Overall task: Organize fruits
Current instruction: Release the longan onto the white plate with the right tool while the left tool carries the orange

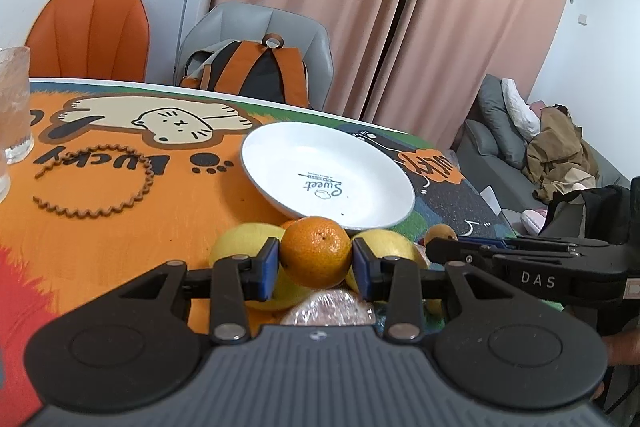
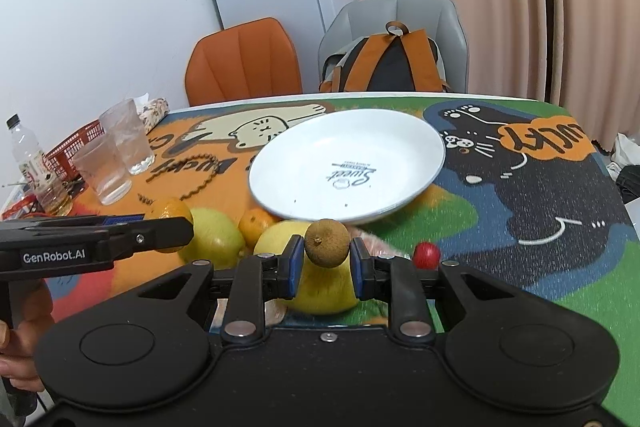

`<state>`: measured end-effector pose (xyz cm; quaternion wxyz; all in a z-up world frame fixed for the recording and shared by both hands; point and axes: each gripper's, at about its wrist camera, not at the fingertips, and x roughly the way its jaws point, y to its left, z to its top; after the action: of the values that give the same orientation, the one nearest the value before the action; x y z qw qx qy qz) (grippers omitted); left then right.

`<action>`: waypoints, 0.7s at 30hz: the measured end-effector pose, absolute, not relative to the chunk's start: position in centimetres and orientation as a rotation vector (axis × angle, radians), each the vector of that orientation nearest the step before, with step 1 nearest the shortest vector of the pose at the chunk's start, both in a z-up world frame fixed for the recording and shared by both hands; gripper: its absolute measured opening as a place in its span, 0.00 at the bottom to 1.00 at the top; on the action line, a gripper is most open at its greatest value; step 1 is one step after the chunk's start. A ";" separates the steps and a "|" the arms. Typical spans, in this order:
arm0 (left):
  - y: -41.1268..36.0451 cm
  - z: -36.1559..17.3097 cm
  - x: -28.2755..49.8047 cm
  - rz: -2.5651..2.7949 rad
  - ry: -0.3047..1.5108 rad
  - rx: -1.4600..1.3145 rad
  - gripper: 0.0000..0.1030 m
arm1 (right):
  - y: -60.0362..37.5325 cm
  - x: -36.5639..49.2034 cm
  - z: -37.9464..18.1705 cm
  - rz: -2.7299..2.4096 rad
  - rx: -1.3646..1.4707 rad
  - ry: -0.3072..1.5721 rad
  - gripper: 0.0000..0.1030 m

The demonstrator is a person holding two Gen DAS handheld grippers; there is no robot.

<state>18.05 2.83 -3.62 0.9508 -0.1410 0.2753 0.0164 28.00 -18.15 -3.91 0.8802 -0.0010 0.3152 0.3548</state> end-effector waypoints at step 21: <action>5.7 -3.6 21.6 0.094 0.569 -0.284 0.36 | -14.2 33.8 -4.7 0.778 0.033 0.692 0.22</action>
<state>21.58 5.72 -3.63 0.9489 -0.1395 0.2794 0.0463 33.78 -14.24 -4.69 0.8673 0.0159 0.3306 0.3718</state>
